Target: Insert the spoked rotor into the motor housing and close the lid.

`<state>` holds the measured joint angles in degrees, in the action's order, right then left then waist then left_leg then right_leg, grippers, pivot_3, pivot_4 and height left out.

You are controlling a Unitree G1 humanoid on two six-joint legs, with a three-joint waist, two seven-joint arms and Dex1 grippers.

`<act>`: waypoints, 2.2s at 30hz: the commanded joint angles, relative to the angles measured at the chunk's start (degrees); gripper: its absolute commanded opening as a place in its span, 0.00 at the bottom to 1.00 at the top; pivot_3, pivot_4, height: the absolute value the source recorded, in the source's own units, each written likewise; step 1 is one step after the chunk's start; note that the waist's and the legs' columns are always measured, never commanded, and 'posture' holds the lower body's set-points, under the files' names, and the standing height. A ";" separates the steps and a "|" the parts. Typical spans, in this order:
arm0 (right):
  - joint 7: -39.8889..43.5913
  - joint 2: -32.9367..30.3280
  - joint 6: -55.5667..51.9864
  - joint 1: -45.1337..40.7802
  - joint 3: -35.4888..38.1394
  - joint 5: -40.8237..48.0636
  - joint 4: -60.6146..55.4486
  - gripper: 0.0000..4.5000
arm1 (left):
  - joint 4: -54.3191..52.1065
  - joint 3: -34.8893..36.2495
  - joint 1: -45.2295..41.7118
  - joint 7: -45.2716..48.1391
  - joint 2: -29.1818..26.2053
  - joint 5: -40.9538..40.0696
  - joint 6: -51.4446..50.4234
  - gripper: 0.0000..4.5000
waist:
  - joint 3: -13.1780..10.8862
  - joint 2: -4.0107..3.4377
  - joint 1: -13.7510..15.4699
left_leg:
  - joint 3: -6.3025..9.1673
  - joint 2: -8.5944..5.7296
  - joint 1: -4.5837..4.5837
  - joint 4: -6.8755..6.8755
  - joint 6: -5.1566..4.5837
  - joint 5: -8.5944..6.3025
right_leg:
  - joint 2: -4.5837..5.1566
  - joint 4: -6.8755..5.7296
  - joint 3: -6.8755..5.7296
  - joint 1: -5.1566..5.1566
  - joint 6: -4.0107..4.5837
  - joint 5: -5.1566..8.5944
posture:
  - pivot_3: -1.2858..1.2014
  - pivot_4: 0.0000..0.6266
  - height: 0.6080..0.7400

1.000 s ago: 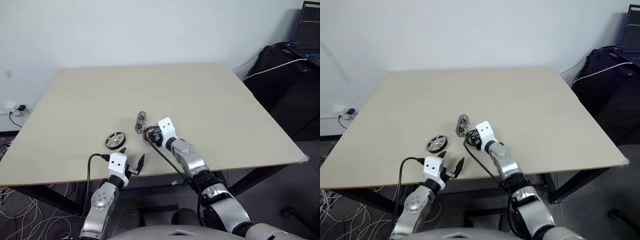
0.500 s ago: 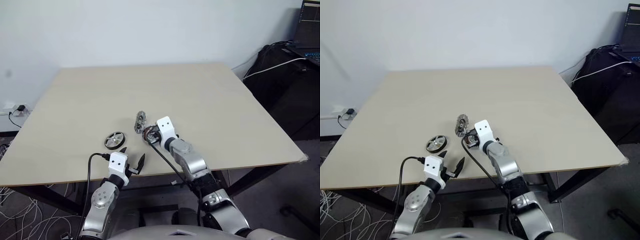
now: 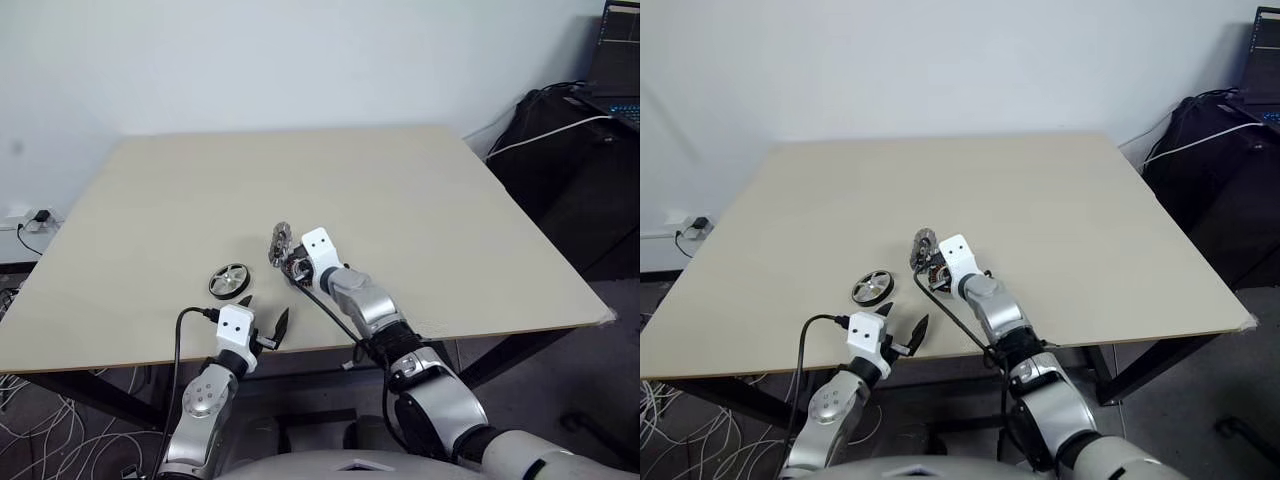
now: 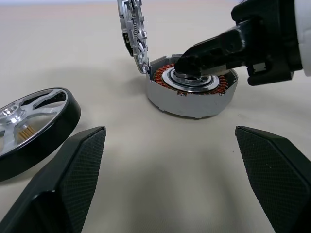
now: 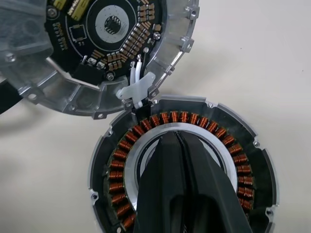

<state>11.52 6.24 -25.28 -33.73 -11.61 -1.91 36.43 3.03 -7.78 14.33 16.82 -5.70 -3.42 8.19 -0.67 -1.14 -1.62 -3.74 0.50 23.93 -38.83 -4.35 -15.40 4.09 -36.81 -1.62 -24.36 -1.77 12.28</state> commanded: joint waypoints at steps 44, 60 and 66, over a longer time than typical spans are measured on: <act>8.83 -6.75 5.98 26.65 -5.54 3.67 -44.81 0.01 | -8.67 10.59 2.24 1.99 6.17 -26.64 -19.63 1.00 | -0.33 0.68 0.31 | 0.01 0.03 -0.12 -0.13 -0.01 0.00 | -0.01 -0.01 -0.16 0.21 -0.24 0.12 | 0.52 0.00 1.00; 14.14 -12.46 4.41 37.32 -4.64 11.85 -60.19 0.01 | -6.09 21.99 -4.74 -4.20 13.09 -45.79 -30.68 1.00 | -0.47 0.90 0.95 | 0.22 0.01 -0.17 -0.22 0.00 0.00 | -0.03 0.06 -0.35 0.43 -0.36 0.20 | 0.52 0.00 1.00; 14.28 -14.41 5.25 39.54 -3.36 13.37 -60.55 0.01 | -2.54 23.20 -8.69 -6.37 14.29 -49.02 -30.89 1.00 | -0.54 1.03 0.95 | 0.25 0.00 -0.23 -0.25 0.00 0.00 | -0.03 0.11 -0.43 0.55 -0.38 0.21 | 0.52 0.00 1.00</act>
<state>25.94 -8.29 -21.53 6.11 -15.88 10.68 -21.64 0.50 15.22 7.21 10.66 4.08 -50.84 -23.05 -1.20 -0.11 -0.67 -3.49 0.50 23.69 -39.08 -4.35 -15.40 4.06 -36.70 -2.04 -23.81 -2.15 12.49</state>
